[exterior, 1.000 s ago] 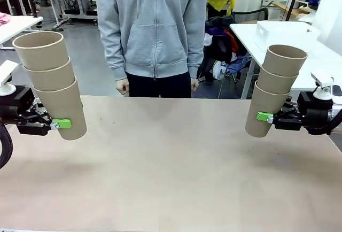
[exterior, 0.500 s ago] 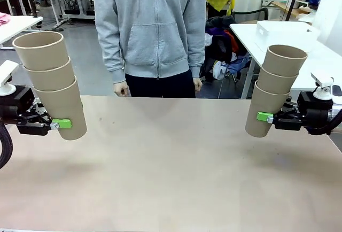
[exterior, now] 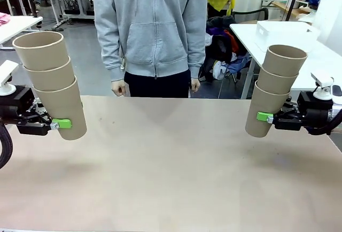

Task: Stack the cups and store them in the basket.
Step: Place the stack of Reusable plastic cups into the Pantry Basket.

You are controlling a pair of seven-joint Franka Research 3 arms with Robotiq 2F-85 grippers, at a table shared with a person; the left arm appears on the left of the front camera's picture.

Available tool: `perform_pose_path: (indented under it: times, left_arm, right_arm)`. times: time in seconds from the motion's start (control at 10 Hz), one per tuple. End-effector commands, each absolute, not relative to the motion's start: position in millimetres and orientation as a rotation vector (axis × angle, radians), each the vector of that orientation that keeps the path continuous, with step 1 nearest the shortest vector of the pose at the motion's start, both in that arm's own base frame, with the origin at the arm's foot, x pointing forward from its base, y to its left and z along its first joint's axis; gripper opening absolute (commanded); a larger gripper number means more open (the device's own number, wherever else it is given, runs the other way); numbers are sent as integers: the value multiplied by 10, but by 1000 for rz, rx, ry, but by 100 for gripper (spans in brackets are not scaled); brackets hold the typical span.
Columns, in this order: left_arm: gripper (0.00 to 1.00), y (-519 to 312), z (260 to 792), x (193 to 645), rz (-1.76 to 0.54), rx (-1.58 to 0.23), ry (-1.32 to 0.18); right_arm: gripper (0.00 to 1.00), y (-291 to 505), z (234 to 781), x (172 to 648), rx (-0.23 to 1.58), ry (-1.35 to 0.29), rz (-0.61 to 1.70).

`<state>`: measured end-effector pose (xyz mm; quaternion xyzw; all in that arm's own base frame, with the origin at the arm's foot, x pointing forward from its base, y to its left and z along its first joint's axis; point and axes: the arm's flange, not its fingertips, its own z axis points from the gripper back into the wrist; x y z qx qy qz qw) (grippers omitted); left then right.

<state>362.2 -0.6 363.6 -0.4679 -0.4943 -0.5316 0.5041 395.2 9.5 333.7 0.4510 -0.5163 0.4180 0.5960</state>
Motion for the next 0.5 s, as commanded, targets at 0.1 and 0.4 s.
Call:
perform_pose_path:
  times: [0.1, 0.4]
  left_arm:
    - [83, -2, 3675, 3611, -1285, -1134, -1199]
    - [83, -2, 3675, 3611, -1285, -1134, -1199]
  right_arm:
    - [85, 110, 3373, 3957, 1045, -1203, 971]
    - [85, 110, 3373, 3957, 1045, -1203, 971]
